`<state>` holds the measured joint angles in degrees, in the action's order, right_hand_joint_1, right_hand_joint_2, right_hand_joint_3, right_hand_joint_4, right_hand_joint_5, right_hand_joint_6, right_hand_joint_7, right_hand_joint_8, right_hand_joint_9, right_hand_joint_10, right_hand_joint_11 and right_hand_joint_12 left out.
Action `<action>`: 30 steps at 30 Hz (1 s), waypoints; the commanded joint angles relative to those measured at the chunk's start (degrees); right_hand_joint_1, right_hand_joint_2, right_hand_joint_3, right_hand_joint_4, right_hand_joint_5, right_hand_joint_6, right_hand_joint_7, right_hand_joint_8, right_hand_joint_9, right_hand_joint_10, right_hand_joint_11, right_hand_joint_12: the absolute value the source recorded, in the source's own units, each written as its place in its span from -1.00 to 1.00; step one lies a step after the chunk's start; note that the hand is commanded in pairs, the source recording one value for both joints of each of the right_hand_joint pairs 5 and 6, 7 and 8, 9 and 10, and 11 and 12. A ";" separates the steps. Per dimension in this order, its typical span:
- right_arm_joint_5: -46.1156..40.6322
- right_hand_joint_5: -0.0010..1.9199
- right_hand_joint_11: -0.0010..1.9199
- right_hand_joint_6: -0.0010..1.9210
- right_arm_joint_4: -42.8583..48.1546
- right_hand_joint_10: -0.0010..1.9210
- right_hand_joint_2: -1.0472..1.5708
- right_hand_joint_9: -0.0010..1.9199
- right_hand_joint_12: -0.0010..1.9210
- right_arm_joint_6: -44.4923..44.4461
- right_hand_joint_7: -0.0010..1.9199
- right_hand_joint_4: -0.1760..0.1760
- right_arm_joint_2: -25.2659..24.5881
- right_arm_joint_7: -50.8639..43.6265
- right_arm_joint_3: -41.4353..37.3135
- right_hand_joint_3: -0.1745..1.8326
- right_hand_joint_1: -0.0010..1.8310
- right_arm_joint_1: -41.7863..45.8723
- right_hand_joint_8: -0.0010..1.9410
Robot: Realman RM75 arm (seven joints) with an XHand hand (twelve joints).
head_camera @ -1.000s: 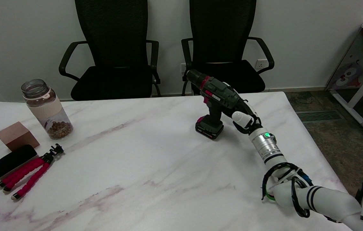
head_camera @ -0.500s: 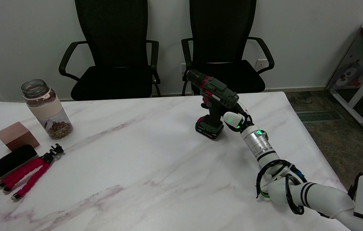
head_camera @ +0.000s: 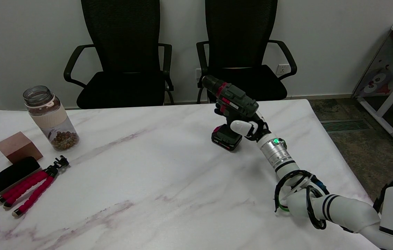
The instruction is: Pick up the power screwdriver.
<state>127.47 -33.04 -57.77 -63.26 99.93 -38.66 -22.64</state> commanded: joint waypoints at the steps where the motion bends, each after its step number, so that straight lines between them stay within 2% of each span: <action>1: 0.50 -0.77 -0.41 -0.77 0.26 -0.56 -0.35 -0.56 -0.41 1.31 -0.77 0.64 -0.20 -0.17 0.17 0.04 0.21 -0.47 -0.77; 2: 0.50 -0.76 -0.30 -0.76 0.26 -0.52 -0.28 -0.52 -0.30 1.41 -0.76 0.63 -0.20 -0.17 0.17 0.07 0.23 -0.47 -0.77; 4: 0.33 -0.75 -0.19 -0.76 0.26 -0.43 -0.22 -0.43 -0.19 1.84 -0.75 0.61 -0.20 -0.17 0.17 0.09 0.25 -0.40 -0.76; 11: 0.24 -0.73 0.20 -0.73 0.08 0.11 -0.06 0.12 0.20 2.71 -0.73 0.53 -0.20 -0.17 0.17 0.32 0.31 -0.63 -0.73; 19: 0.41 -0.72 0.37 -0.72 -0.43 0.33 0.02 0.33 0.37 3.12 -0.72 0.56 -0.20 -0.17 0.10 0.43 0.33 -0.99 -0.72; 21: 0.41 -0.56 0.40 -0.56 -0.53 0.37 0.08 0.37 0.40 2.80 -0.56 0.62 -0.20 -0.17 0.08 0.38 0.33 -1.15 -0.56; 22: 0.41 -0.32 0.44 -0.32 -0.60 0.43 0.15 0.43 0.44 2.68 -0.32 0.69 -0.20 -0.17 0.08 0.29 0.32 -1.17 -0.33; 23: 0.41 -0.18 0.47 -0.18 -0.84 0.47 0.19 0.47 0.47 2.59 -0.18 0.76 -0.20 -0.17 0.01 0.23 0.32 -1.17 -0.19; 24: 0.41 -0.16 0.47 -0.16 -1.12 0.47 0.20 0.47 0.47 2.58 -0.16 0.76 -0.20 -0.17 -0.08 0.23 0.32 -1.17 -0.17; 25: 0.41 -0.07 0.50 -0.07 -1.22 0.53 0.23 0.53 0.50 2.51 -0.07 0.64 -0.20 -0.17 -0.09 0.19 0.32 -1.17 -0.08; 27: 0.41 0.07 0.57 0.07 -1.63 0.65 0.31 0.65 0.57 2.31 0.07 0.21 -0.20 -0.17 -0.18 0.17 0.31 -1.17 0.06; 30: 0.41 0.18 0.60 0.17 -1.94 0.72 0.38 0.72 0.60 2.24 0.18 -0.02 0.13 -0.17 -0.36 0.17 0.30 -1.17 0.16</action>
<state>127.81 -33.50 -55.33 -63.39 99.75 -38.58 -23.48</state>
